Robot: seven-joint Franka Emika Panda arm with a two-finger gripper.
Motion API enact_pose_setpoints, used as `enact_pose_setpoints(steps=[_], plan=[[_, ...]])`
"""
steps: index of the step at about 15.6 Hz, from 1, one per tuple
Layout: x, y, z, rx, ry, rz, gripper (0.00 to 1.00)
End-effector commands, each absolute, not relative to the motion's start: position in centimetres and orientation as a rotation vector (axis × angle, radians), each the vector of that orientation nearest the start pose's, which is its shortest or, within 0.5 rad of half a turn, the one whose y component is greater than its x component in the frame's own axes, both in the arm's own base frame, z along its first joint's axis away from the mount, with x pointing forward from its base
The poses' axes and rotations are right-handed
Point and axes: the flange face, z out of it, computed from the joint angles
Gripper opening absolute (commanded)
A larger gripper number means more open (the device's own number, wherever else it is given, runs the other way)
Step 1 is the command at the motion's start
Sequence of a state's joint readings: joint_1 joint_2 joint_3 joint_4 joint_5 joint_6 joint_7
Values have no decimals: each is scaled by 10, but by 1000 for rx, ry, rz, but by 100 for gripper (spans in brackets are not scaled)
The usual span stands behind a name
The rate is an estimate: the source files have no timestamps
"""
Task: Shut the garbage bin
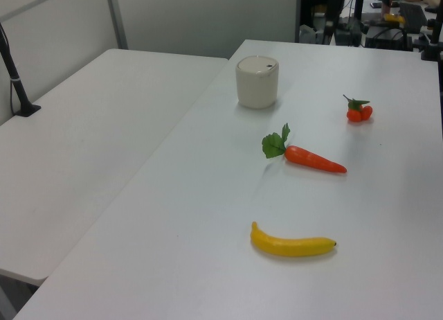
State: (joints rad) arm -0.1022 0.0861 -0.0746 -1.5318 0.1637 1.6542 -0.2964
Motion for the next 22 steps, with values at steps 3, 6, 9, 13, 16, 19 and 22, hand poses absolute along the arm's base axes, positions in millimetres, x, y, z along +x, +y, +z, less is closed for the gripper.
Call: enact_pose_setpoints(steps=[3,6,9,13,16,19,22], plan=[[529,-55,653,-2957,-218,-22,100],[530,-19,661,-2980,-41,-31,100],[537,5,665,-2982,-3,-107,100],[553,22,657,-2995,-40,-225,100],[564,20,642,-3090,-98,-290,100],[567,20,626,-3157,-251,-269,100],[564,23,620,-3149,-310,-236,100]])
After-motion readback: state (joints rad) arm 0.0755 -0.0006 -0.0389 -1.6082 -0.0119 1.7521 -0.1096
